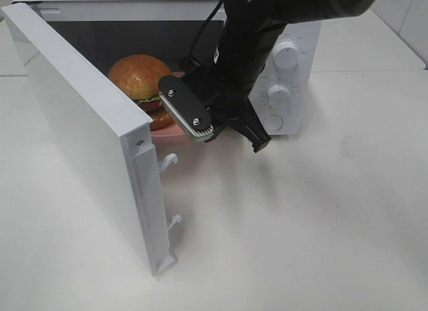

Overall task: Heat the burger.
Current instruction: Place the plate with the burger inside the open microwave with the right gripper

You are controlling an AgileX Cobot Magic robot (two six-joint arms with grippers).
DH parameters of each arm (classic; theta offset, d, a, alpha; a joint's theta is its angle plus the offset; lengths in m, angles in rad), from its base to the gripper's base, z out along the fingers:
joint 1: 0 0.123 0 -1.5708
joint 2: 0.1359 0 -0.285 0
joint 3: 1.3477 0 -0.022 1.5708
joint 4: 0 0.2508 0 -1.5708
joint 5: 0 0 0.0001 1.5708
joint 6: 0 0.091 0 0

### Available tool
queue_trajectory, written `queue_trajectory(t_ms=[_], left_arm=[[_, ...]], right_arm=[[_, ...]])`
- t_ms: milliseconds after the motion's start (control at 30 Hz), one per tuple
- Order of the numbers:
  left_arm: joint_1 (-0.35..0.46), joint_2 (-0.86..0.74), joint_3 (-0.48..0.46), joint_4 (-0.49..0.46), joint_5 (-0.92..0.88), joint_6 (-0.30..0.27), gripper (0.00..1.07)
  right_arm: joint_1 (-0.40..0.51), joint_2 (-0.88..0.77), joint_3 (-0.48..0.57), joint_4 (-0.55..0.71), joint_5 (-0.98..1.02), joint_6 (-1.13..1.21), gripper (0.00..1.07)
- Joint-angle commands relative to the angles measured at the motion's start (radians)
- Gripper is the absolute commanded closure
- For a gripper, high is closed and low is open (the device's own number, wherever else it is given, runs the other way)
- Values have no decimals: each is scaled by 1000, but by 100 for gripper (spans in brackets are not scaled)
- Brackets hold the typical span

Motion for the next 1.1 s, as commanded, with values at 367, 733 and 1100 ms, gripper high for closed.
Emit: queue_trajectory(t_ms=[367, 733, 1100], left_arm=[[0, -15, 3, -1, -17, -1, 7], [0, -15, 3, -1, -17, 0, 7], [0, -15, 3, -1, -17, 0, 7]], right_arm=[[14, 132, -246, -66, 23, 137, 107], [14, 204, -345, -91, 28, 183, 107], [14, 285, -452, -118, 32, 217, 107]])
